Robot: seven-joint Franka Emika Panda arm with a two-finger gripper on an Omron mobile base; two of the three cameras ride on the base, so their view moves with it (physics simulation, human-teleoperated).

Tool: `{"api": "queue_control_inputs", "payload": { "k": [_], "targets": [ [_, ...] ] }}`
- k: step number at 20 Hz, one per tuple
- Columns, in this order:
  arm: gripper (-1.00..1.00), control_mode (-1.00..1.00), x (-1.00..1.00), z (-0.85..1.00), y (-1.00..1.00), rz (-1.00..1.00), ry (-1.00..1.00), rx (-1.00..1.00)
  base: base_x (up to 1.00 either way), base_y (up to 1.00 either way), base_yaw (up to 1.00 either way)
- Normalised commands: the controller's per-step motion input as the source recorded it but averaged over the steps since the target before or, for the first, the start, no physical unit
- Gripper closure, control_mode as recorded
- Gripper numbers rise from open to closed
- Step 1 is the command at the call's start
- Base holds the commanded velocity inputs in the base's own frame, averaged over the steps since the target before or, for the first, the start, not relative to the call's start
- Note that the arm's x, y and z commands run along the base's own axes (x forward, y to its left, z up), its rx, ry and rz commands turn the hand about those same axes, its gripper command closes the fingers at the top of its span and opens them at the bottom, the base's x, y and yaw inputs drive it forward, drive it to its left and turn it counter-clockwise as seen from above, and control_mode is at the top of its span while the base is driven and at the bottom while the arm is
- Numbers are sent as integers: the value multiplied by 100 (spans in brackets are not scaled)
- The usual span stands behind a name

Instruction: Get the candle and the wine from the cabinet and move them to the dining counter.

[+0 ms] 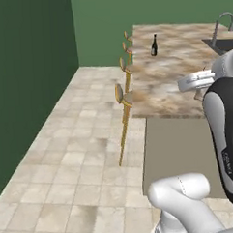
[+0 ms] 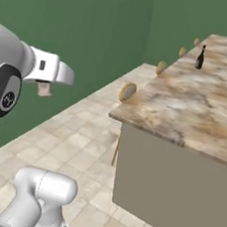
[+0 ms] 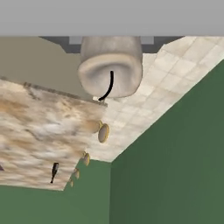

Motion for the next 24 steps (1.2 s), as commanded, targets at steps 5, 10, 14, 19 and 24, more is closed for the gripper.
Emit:
{"api": "queue_control_inputs", "payload": {
  "k": [5, 10, 14, 19, 24],
  "targets": [
    [100, 100, 0, 0, 0, 0, 0, 0, 85, 100, -46],
    [100, 100, 0, 0, 0, 0, 0, 0, 73, 100, -55],
    [100, 100, 0, 0, 0, 0, 0, 0, 61, 99, -57],
    [100, 100, 0, 0, 0, 0, 0, 0, 41, 95, -55],
    [100, 100, 0, 0, 0, 0, 0, 0, 34, 92, -54]
  ]
}}
